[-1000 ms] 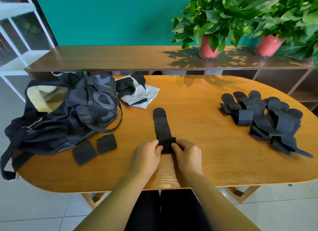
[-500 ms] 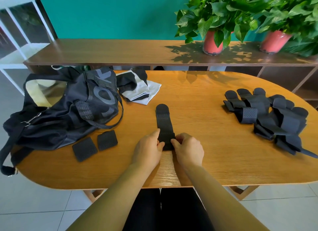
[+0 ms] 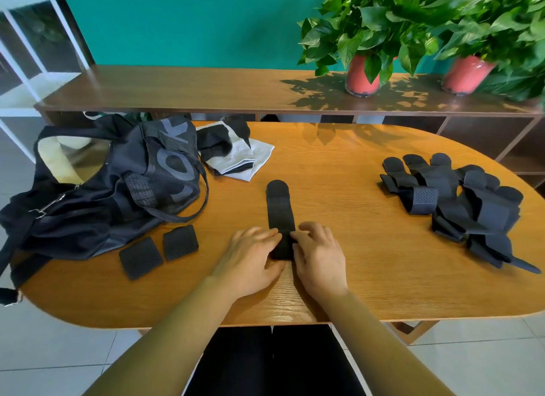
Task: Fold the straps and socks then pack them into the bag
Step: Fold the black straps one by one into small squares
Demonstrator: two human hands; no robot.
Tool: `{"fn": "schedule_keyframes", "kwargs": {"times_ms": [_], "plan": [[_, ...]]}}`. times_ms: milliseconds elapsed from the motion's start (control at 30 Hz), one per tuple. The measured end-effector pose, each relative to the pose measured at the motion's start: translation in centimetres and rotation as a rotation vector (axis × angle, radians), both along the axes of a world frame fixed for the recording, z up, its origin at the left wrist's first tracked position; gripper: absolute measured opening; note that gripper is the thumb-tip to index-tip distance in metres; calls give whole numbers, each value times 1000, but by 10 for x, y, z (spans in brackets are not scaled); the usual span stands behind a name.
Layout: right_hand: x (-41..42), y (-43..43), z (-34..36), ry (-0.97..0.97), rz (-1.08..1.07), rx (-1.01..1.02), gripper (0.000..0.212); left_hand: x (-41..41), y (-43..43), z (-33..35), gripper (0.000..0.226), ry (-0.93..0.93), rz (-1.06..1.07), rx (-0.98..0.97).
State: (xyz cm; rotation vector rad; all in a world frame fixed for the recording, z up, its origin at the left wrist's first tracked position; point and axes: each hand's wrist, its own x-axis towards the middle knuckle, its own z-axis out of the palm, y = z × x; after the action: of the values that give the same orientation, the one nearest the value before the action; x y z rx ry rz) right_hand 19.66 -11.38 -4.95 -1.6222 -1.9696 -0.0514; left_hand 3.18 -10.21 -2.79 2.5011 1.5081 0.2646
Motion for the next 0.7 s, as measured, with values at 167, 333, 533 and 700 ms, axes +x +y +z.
{"fn": "schedule_keyframes", "kwargs": {"times_ms": [167,333,533,700], "plan": [[16,-11,8,-151,227,-85,42,-1,2,3,56,-28,-34,17],[24,-18,9,102,267,-178,31,1,-12,7,33,-163,29,4],[20,-21,10,664,40,-385,19,10,-23,-1,16,-244,239,-13],[0,-14,12,739,-152,-353,10,24,-24,-4,18,-423,514,14]]}}
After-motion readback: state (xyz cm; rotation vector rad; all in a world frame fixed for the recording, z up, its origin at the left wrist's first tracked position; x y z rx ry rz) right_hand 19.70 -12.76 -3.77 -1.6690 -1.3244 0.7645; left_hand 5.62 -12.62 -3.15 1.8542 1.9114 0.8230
